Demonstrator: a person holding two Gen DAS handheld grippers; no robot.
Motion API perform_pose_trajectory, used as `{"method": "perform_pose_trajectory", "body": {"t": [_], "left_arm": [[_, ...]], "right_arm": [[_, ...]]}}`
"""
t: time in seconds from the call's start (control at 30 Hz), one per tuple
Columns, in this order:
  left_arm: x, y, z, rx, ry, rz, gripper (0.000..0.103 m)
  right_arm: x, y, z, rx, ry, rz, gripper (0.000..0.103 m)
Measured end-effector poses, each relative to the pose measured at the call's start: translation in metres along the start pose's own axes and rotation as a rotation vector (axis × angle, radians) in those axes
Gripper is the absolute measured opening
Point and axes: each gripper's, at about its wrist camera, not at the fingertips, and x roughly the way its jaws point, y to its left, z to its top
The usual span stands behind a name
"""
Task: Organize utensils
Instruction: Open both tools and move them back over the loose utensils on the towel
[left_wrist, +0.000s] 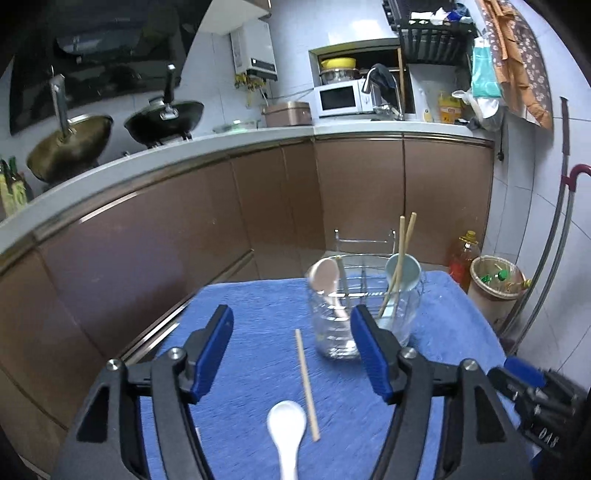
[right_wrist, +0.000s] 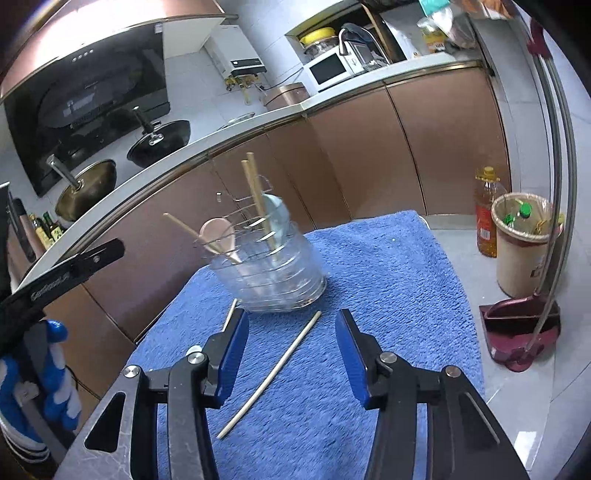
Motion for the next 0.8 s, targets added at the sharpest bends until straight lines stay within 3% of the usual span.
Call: {"method": "perform_pose_trajectory", "body": {"t": [0.4, 0.8], "left_arm": [[-0.071, 0.059, -0.033, -0.011, -0.026, 0.064, 0.071], [-0.093, 0.104, -0.061, -0.083, 0.004, 0.125, 0.072]], "right_arm": [[-0.033, 0.061, -0.013, -0.096, 0.001, -0.009, 0.052], [-0.045, 0.1, -0.027, -0.175, 0.019, -0.003, 0.054]]}}
